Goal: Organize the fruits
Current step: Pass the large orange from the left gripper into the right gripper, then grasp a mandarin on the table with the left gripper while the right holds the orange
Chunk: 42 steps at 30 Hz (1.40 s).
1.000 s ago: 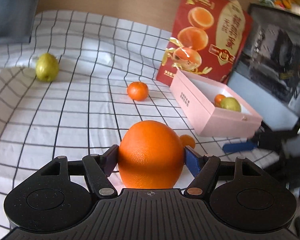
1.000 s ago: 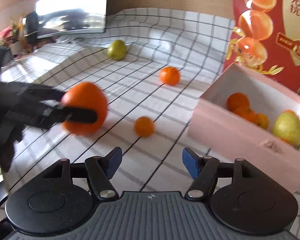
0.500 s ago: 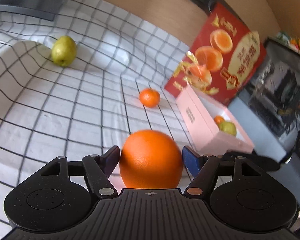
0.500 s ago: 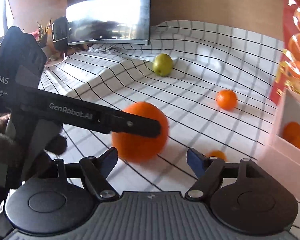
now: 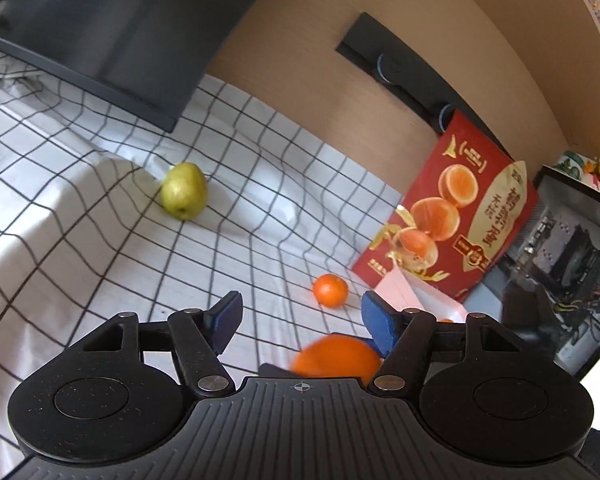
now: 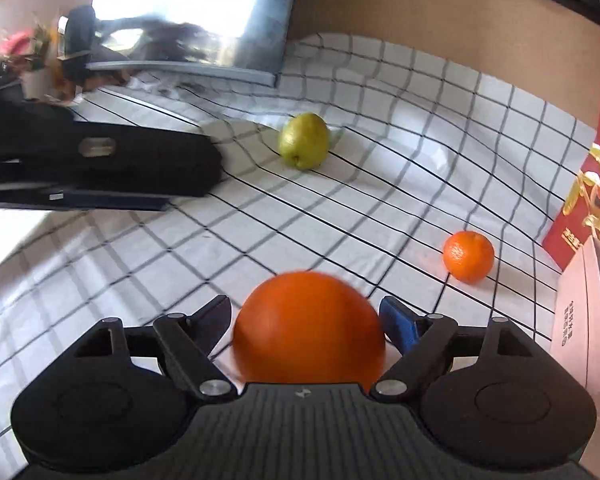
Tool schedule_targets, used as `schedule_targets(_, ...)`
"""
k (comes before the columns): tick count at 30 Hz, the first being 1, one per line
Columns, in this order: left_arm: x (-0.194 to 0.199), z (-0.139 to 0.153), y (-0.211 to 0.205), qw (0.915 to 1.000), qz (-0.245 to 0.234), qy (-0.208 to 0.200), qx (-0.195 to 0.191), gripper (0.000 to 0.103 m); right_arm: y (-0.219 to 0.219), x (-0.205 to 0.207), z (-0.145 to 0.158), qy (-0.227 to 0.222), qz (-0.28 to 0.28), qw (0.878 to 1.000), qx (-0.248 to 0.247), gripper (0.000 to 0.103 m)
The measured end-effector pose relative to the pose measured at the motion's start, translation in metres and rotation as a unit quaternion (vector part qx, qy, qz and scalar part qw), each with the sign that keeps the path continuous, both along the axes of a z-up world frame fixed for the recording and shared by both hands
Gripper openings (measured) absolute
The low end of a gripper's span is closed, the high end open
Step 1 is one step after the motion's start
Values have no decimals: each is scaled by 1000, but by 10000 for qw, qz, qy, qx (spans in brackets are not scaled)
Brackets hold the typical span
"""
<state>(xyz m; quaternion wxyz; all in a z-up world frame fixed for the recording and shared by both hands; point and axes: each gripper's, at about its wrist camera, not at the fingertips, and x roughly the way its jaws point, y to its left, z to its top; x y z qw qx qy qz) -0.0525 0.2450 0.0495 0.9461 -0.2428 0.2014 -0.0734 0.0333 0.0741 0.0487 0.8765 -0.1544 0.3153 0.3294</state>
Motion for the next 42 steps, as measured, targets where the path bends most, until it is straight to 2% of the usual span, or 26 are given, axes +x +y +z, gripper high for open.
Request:
schedule_targets(2, -3, -2, 3, 10000, 78, -1, -8, 71, 4, 7, -5, 11, -103, 9999, -112, 72)
schedule_targets(6, -6, -5, 5, 9999, 147, 7, 91, 71, -6, 8, -3, 133, -21, 9999, -15, 71)
schedule_targets(10, -4, -10, -1, 9999, 7, 65, 151, 71, -28, -19, 11, 38, 212, 9997, 75, 69)
schedule_targets(13, 0, -17, -12, 9994, -164, 164, 255, 71, -68, -40, 26, -37, 266, 9992, 282, 65)
schedule_targets(14, 2, -19, -17, 9991, -236, 211, 281, 71, -83, -44, 31, -20, 222, 9990, 375, 58)
schedule_targets(16, 6, -24, -26, 9985, -372, 283, 283, 71, -116, -52, 45, -186, 0, 9981, 594, 26)
schedule_targets(18, 11, -29, -37, 9979, -498, 350, 229, 71, -144, -58, 60, -384, -253, 9967, 670, 26)
schedule_targets(20, 14, -33, -50, 9972, -617, 375, 206, 71, -168, -57, 68, -399, -485, 9953, 736, 26)
schedule_targets(22, 16, -35, -61, 9967, -693, 380, 185, 71, -182, -55, 63, -233, -653, 9940, 842, 27)
schedule_targets(24, 17, -36, -70, 9961, -769, 390, 213, 71, -182, -58, 49, -103, -575, 9947, 849, 27)
schedule_targets(25, 16, -36, -72, 9957, -796, 401, 252, 71, -181, -63, 42, -132, -538, 9949, 838, 42)
schedule_targets(26, 16, -35, -75, 9952, -828, 413, 307, 71, -179, -70, 37, -407, -509, 9946, 808, 53)
schedule_targets(28, 15, -33, -79, 9943, -886, 419, 411, 71, -172, -81, 31, -675, -335, 9952, 625, 55)
schedule_targets(33, 16, -29, -104, 9868, -1242, 386, 961, 71, -172, -101, 23, -1128, -285, 9929, 230, 56)
schedule_targets(35, 19, -30, -118, 9826, -1353, 373, 1216, 71, -178, -102, 20, -1186, -455, 9918, 157, 61)
schedule_targets(38, 30, -32, -138, 9771, -1338, 436, 1594, 71, -194, -96, 17, -1036, -810, 9911, 213, 65)
schedule_targets(42, 45, -38, -163, 9652, -1263, 578, 2218, 71, -217, -82, 10, -639, -1204, 9897, 444, 73)
